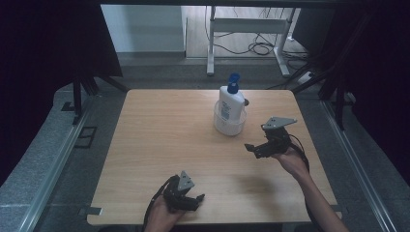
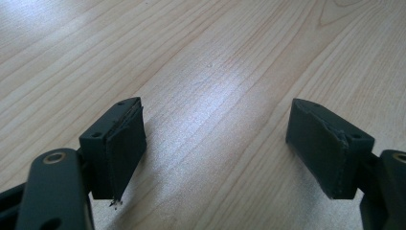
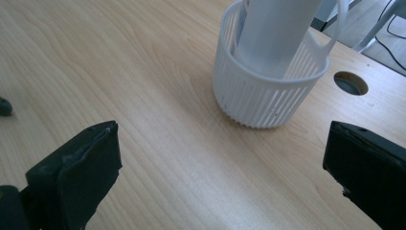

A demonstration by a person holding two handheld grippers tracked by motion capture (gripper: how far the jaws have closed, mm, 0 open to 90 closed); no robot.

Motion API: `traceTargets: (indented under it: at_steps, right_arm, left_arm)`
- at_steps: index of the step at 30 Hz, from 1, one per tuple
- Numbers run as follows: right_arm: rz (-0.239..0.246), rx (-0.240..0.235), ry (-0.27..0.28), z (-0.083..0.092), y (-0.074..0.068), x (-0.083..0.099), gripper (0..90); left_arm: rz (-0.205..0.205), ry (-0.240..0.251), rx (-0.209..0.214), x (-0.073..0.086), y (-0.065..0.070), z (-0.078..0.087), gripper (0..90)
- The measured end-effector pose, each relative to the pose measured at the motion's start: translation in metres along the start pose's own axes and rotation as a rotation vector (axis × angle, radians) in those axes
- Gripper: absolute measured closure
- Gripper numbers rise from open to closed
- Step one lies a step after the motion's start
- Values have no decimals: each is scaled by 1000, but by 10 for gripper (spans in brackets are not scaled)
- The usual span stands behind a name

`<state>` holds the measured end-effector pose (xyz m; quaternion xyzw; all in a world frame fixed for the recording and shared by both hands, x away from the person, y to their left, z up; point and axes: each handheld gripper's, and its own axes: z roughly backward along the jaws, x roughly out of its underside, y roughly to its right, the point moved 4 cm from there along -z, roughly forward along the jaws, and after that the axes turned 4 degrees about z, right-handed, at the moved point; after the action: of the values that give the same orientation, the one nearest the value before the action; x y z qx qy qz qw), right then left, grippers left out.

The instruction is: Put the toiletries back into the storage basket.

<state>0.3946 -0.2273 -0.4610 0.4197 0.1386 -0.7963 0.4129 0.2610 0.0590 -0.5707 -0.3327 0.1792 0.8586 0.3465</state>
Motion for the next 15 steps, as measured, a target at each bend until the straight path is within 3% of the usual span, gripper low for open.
traceTargets:
  at_steps: [15]
  right_arm:
    - [-42, -12, -5, 7, -18, 38, 0]
  left_arm:
    - [2, 1, -2, 0, 0, 0, 208]
